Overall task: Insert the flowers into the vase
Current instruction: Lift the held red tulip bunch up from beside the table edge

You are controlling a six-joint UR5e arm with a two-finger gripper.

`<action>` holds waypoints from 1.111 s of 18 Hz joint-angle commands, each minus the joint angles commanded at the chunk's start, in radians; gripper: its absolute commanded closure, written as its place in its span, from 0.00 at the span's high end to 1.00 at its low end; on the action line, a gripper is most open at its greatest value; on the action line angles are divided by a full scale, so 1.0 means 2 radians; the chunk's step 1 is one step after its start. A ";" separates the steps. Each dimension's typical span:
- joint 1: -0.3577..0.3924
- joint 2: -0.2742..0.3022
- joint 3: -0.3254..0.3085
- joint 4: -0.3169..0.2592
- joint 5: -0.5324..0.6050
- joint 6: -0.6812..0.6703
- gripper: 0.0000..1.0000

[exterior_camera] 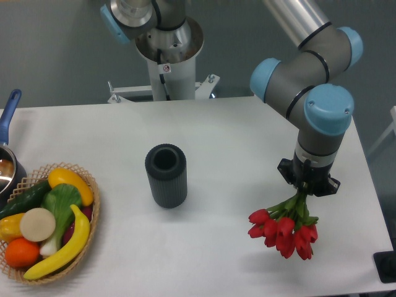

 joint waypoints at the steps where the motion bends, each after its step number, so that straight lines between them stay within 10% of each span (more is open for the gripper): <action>1: 0.000 0.000 0.000 0.001 0.001 0.000 0.08; 6: -0.001 0.002 0.007 0.004 -0.026 -0.009 0.08; 20: 0.004 0.024 0.041 0.049 -0.424 -0.162 0.08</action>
